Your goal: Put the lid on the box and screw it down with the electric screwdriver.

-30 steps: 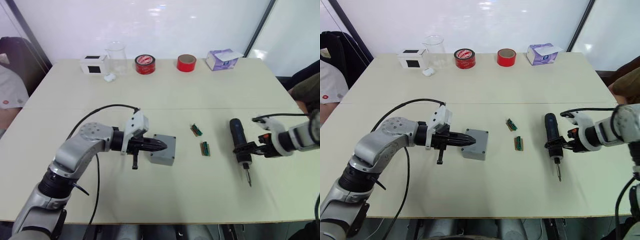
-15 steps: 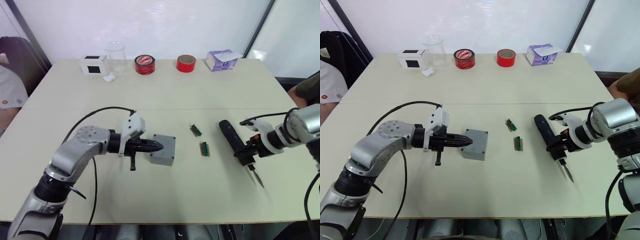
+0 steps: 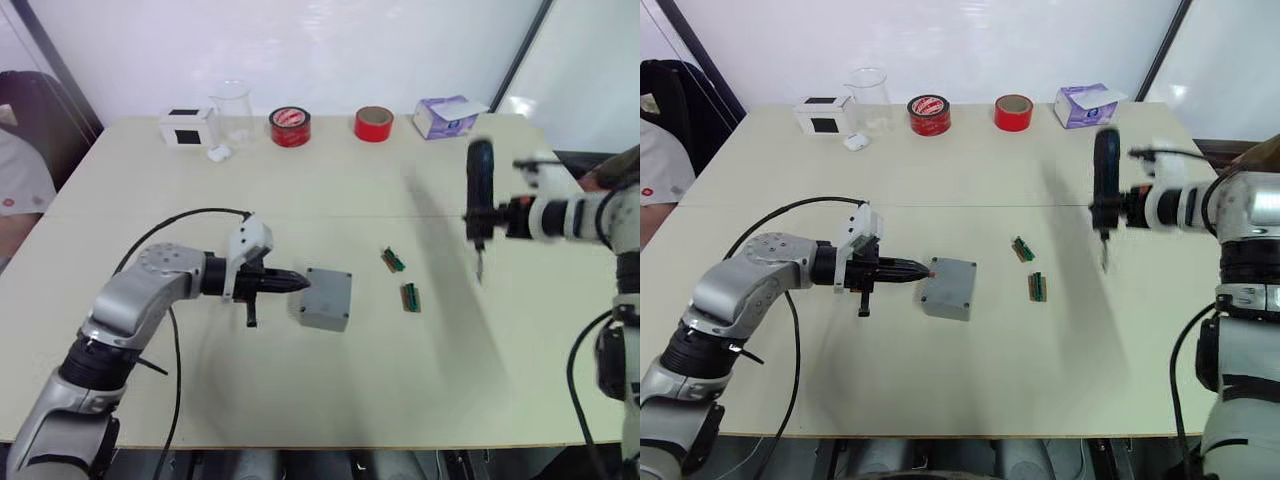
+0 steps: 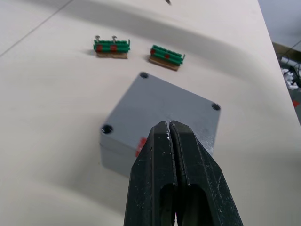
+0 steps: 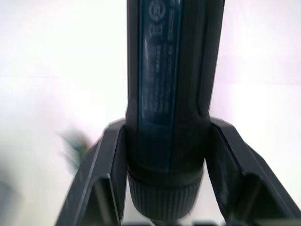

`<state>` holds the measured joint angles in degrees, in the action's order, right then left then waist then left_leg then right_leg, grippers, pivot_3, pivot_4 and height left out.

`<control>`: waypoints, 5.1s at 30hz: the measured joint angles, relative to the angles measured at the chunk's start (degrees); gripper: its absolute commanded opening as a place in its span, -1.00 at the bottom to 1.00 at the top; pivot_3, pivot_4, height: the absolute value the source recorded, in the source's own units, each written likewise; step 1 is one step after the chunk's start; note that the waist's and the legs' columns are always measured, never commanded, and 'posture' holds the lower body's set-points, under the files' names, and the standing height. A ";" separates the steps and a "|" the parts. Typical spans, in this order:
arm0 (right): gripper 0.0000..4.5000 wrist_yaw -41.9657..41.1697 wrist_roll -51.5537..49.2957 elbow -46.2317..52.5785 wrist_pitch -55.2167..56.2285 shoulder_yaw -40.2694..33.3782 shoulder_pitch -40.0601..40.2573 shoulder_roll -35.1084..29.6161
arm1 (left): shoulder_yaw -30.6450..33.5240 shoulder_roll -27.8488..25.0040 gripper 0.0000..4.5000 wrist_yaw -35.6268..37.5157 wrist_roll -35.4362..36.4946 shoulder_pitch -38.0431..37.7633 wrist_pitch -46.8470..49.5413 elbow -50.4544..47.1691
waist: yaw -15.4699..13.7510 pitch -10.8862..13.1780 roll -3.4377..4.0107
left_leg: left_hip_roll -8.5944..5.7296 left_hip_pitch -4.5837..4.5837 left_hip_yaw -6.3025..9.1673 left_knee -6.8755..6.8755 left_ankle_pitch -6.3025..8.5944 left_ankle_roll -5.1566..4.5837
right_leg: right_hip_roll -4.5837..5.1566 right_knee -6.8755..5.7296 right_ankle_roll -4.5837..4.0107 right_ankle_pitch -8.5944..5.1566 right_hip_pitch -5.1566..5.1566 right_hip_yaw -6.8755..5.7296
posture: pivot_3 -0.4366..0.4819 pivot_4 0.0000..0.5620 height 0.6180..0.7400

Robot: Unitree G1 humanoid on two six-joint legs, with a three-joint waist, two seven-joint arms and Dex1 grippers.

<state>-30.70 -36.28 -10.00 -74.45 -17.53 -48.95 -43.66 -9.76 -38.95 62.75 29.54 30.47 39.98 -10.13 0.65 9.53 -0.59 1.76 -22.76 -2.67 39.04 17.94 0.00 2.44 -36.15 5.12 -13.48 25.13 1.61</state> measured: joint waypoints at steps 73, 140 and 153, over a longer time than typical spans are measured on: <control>-0.21 11.39 12.68 37.60 44.06 21.96 35.65 27.20 | -9.76 7.61 -1.00 3.24 -14.31 2.90 -10.57 7.75 | 0.13 -0.83 -0.42 | -0.12 1.56 0.20 0.11 -0.18 0.31 | 0.18 0.04 -0.29 -0.20 -1.65 -0.11 | -0.05 -0.47 1.00; -0.21 16.63 -21.84 8.80 -17.68 -0.32 11.58 -14.67 | 1.02 5.12 -1.00 0.91 -2.72 -0.64 0.93 -0.86 | -0.03 -0.31 0.21 | -0.04 -0.62 0.55 -0.02 0.04 -0.08 | 0.32 0.12 -0.31 -0.25 0.38 -0.34 | -0.05 -0.47 1.00; -0.21 16.28 -29.50 -3.89 -17.70 14.34 14.27 -18.52 | -2.86 0.44 -1.00 3.14 -1.46 -3.40 1.84 -12.17 | 0.04 -0.04 0.26 | -0.08 -0.52 0.32 0.16 0.04 -0.08 | 0.06 0.08 -0.26 -0.22 0.38 -0.15 | -0.05 -0.47 1.00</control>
<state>-14.43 -65.78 -13.89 -92.15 -3.19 -34.67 -62.18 -12.62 -38.51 65.89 28.09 27.07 41.81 -22.30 0.70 9.49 -0.34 1.67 -23.28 -2.36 39.20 17.97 -0.08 2.50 -36.07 4.86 -13.70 25.51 1.46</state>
